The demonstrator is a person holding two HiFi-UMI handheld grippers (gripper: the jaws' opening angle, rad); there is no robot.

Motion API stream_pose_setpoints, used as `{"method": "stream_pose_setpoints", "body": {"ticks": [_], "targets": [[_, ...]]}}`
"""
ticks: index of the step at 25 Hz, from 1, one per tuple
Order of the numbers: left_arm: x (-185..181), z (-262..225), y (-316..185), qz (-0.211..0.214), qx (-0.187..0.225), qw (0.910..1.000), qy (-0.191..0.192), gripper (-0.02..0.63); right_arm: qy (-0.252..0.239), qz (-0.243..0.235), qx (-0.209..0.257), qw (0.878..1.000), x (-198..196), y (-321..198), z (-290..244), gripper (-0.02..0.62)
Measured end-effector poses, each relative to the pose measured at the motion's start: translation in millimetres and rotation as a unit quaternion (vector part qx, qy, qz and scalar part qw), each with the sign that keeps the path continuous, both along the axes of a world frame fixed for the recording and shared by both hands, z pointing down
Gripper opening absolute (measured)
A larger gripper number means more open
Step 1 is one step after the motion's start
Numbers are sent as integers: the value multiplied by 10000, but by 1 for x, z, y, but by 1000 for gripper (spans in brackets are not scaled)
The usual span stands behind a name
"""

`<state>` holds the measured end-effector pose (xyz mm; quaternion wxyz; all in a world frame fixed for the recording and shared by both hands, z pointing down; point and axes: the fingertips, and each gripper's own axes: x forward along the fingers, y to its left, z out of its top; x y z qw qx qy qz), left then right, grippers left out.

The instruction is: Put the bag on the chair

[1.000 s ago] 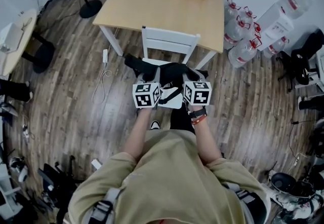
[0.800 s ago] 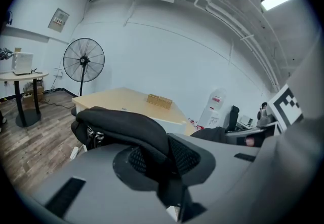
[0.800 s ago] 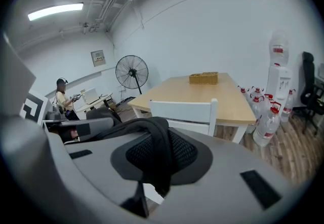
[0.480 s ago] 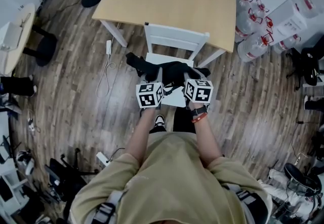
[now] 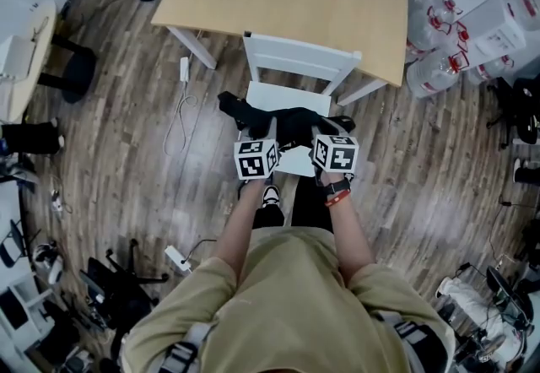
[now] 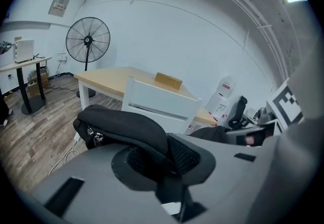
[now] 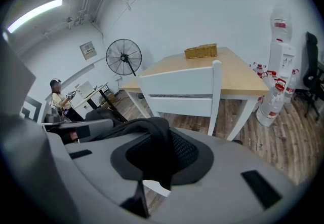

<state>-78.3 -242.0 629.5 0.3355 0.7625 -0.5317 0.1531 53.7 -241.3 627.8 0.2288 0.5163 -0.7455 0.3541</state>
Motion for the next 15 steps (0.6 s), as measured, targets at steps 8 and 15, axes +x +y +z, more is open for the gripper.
{"method": "stream_pose_setpoints", "body": {"ticks": [8, 15], "targets": [[6, 48, -4, 0, -434, 9990, -67, 80, 19, -162, -348, 9993, 7, -2, 49, 84], [6, 83, -6, -65, -767, 9970, -44, 80, 37, -278, -601, 9978, 9, -3, 89, 86]]}}
